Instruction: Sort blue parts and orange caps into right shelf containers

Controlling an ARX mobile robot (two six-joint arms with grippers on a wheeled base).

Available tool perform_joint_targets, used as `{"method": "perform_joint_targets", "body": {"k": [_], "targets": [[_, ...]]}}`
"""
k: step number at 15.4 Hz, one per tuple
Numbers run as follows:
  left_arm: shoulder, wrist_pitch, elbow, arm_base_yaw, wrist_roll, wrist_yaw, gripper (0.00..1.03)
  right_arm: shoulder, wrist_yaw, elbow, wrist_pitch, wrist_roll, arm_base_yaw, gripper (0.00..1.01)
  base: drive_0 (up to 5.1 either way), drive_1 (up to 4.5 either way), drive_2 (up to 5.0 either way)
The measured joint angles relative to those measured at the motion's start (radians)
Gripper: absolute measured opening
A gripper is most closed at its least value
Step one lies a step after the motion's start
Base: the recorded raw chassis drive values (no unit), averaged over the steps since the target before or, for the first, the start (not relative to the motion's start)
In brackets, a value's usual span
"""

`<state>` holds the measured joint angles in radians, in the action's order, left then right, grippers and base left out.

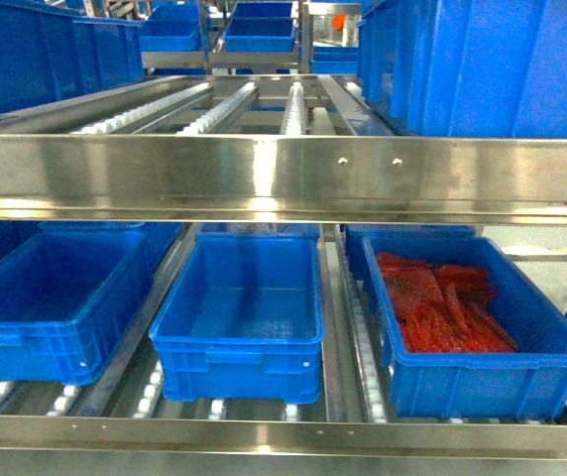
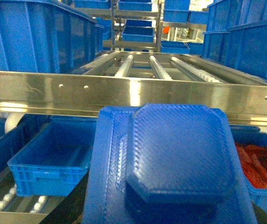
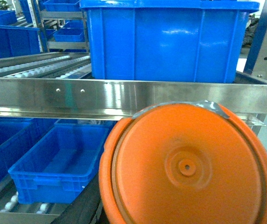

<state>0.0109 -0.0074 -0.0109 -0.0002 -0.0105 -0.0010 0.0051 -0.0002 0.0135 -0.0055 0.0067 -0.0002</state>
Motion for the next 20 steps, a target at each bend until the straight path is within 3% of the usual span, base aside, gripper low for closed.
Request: {"method": "perform_joint_targets", "body": {"k": [18, 20], "targets": [[0.000, 0.001, 0.000, 0.000, 0.000, 0.001, 0.42, 0.000, 0.000, 0.000, -0.001, 0.000, 0.000, 0.44, -4.9, 2.53, 2.5], [0.000, -0.005, 0.000, 0.000, 0.000, -0.006, 0.42, 0.000, -0.004, 0.000, 0.001, 0.000, 0.000, 0.44, 0.0, 0.00, 0.0]]}}
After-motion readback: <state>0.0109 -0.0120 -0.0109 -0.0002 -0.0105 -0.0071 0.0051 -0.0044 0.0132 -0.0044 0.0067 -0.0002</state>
